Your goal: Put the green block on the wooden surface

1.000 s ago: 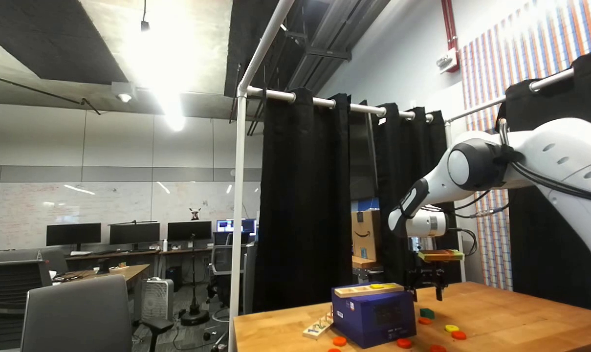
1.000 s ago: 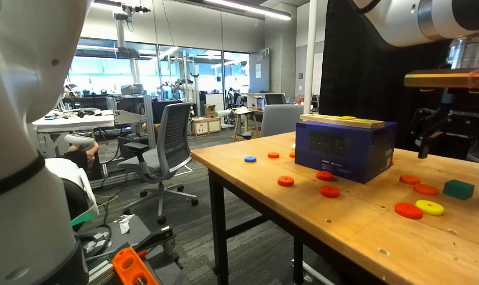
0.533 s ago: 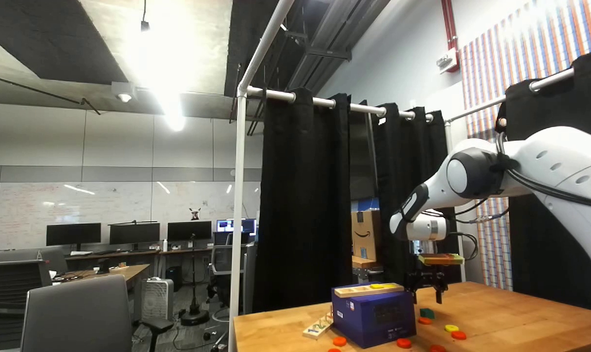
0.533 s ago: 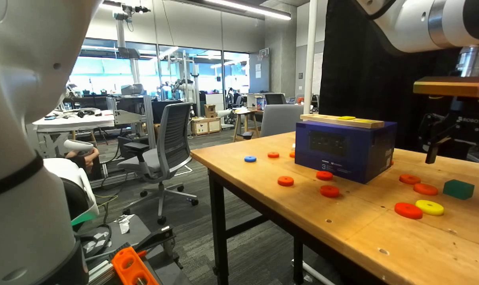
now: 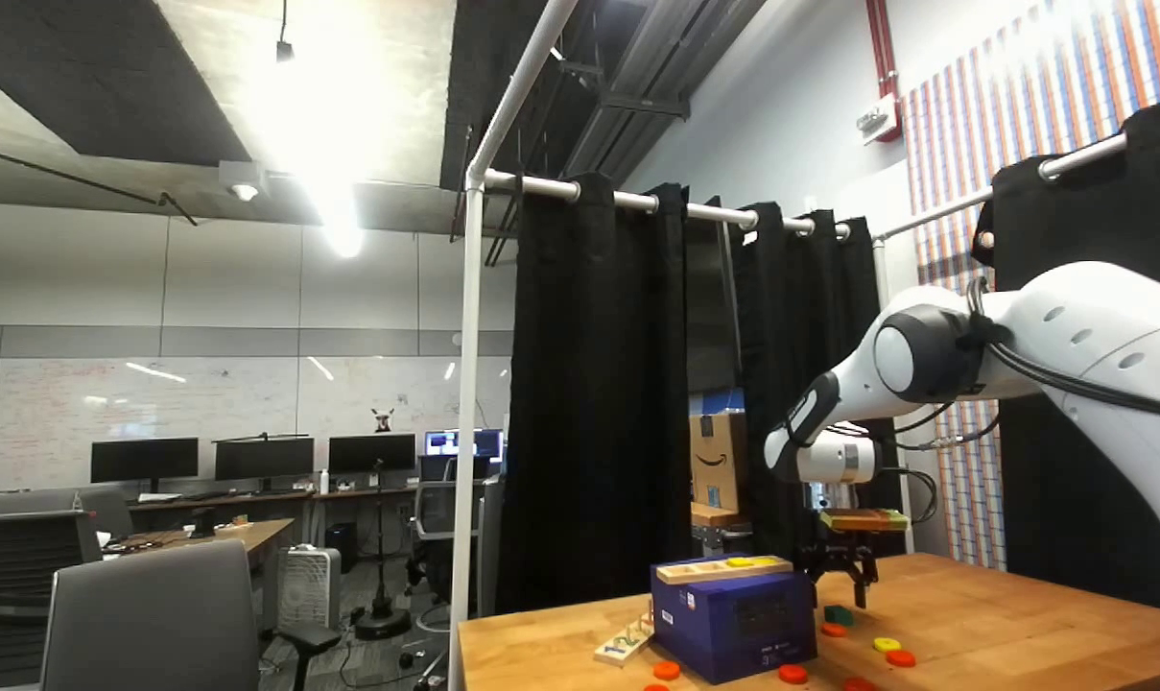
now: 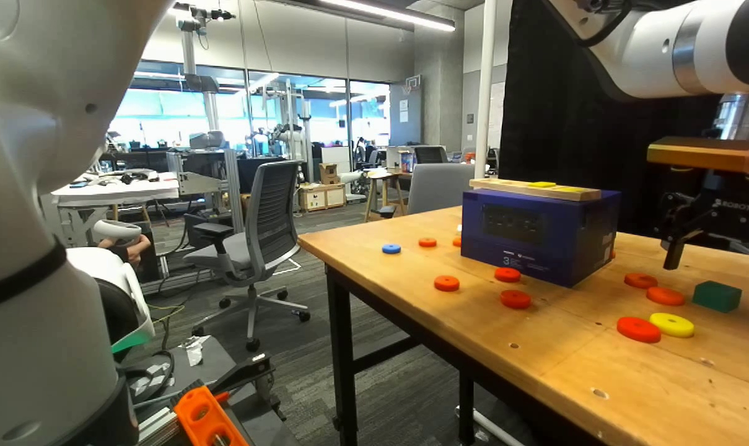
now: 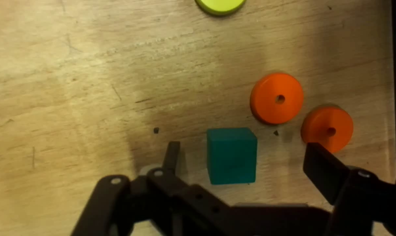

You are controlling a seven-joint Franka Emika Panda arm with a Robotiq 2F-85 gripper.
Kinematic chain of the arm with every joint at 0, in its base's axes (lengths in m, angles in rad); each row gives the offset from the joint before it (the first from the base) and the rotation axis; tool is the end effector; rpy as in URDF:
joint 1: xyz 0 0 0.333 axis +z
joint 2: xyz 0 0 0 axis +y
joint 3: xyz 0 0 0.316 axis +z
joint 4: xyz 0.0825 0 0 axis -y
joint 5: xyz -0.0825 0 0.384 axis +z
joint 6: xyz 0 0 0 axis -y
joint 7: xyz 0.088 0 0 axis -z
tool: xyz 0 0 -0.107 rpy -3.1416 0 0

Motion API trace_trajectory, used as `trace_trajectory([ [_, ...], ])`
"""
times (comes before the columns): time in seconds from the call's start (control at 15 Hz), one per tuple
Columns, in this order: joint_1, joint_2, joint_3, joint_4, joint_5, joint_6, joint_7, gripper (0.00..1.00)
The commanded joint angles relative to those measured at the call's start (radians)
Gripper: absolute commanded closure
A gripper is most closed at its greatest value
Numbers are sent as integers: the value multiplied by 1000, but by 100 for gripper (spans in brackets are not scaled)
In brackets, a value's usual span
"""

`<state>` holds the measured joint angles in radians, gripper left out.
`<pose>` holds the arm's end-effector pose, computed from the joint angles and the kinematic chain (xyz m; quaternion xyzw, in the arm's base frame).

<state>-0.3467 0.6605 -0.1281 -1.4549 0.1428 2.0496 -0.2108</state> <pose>0.6432 -0.3040 0.2938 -0.9874 0.1539 0.0204 0.0314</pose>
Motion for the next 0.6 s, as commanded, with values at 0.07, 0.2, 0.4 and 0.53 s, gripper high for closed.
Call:
trace_trajectory([
  [0.07, -22, 20, 18, 41, 28, -3, 0, 42],
  [0.2, -25, 19, 19, 41, 28, -4, -1, 58],
  [0.4, -27, 16, 18, 37, 30, -2, -1, 81],
  [0.53, -28, 10, 17, 37, 29, -6, 5, 88],
])
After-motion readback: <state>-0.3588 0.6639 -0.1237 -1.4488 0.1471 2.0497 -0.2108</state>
